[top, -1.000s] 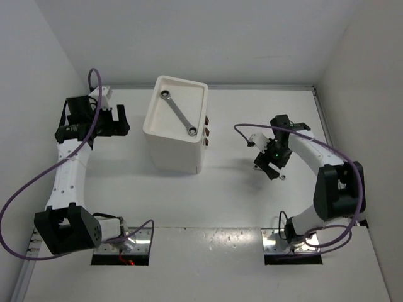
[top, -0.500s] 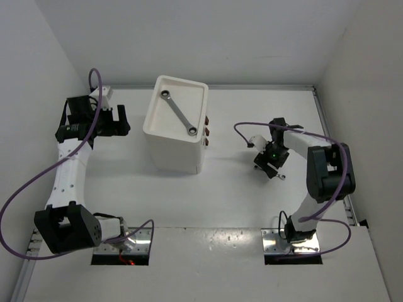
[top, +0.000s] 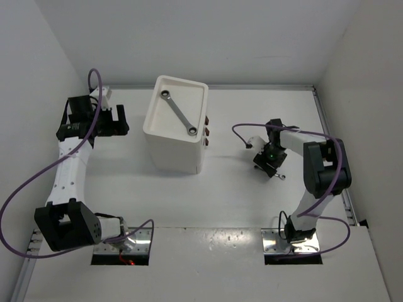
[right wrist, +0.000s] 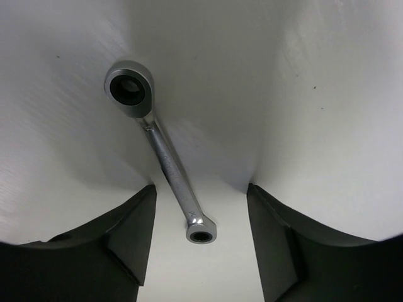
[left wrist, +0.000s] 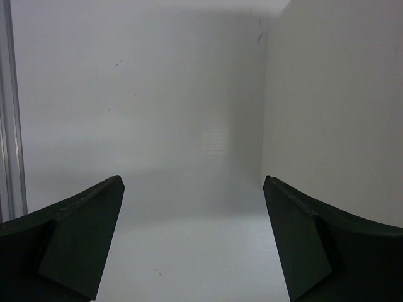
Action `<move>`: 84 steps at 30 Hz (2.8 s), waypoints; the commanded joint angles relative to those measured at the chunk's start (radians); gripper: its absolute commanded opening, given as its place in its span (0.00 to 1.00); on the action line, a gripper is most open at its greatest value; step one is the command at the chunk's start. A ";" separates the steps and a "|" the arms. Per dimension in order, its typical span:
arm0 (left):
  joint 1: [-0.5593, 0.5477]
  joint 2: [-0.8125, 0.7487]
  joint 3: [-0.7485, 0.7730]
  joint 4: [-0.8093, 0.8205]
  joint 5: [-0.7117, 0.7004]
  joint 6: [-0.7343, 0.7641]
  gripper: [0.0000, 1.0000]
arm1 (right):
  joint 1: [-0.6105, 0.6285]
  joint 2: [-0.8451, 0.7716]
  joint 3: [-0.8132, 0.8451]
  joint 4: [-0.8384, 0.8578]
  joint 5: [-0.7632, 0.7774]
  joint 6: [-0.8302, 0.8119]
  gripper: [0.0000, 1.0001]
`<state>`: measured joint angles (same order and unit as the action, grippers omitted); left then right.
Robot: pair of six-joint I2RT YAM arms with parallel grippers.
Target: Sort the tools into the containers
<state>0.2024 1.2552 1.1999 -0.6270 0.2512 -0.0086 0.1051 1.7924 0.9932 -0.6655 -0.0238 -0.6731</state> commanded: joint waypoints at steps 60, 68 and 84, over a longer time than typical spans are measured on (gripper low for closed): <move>0.011 0.047 0.012 0.043 -0.052 -0.036 1.00 | 0.441 0.317 1.476 -0.230 -0.400 0.592 0.00; 0.020 0.029 -0.008 0.043 -0.079 -0.018 1.00 | 0.453 0.435 1.523 -0.175 -0.377 0.642 0.00; 0.020 0.029 -0.026 0.043 -0.079 -0.017 1.00 | 0.424 0.512 1.432 -0.166 -0.352 0.733 0.00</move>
<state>0.2096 1.3056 1.1778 -0.6109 0.1745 -0.0334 0.5369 2.2810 2.4649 -0.8127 -0.4229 0.0319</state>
